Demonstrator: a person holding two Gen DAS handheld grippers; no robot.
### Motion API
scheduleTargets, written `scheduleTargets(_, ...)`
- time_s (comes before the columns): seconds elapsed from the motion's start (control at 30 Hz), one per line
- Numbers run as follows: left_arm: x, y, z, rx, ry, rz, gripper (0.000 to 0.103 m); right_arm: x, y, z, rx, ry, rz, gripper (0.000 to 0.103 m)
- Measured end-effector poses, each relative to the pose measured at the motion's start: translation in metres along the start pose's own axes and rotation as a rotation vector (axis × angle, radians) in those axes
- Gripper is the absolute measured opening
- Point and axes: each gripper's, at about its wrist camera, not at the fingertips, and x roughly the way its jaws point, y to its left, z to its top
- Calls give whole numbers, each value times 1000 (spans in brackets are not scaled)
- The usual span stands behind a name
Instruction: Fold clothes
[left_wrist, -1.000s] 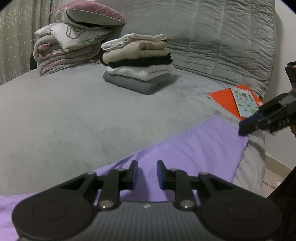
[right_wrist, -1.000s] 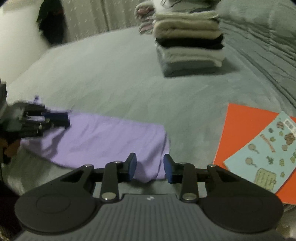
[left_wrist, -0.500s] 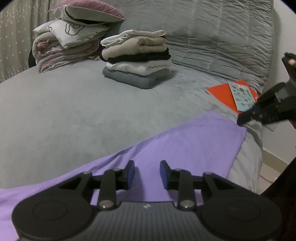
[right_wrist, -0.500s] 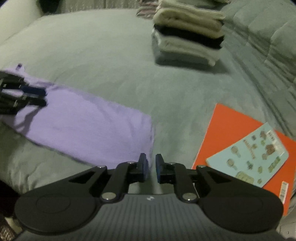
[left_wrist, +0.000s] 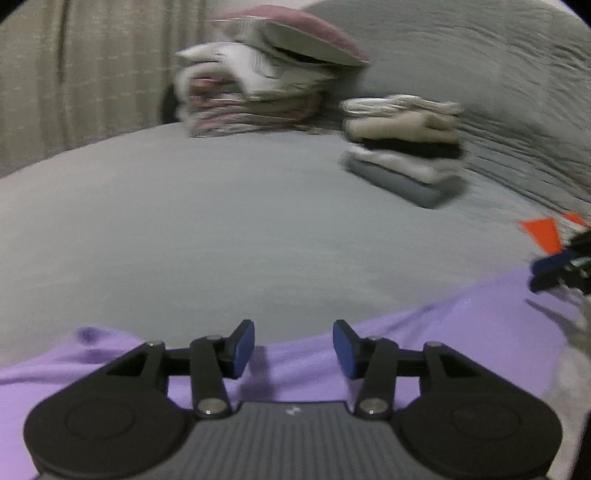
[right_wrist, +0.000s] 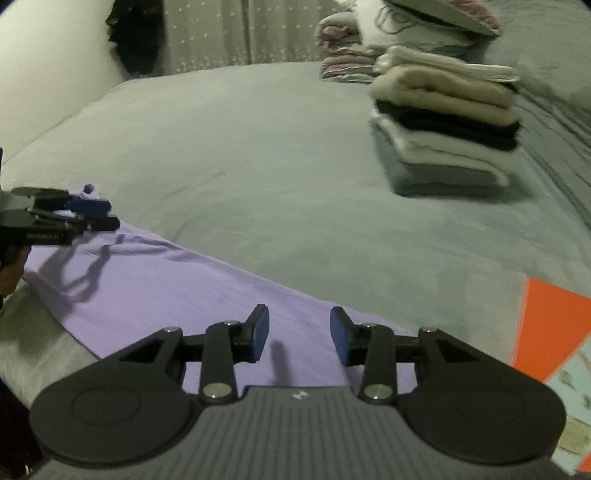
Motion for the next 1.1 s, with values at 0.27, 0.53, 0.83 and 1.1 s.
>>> scheduleTargets(0.27,-13,66,3,-136,38,233,46,37,45,30,-19,3,55,41)
scheduleTargets(0.53,-2,109,2,-363,98,264,18,67,84,43,-56,-10,101,41)
scheduleTargets(0.83,15,111,1,-404,36,324,1,81,103,50,-94,-47,149,41)
scheduleTargets(1.1,27,110,-3,-419,-29,376,1,82,109,53,-91,-63,154,41)
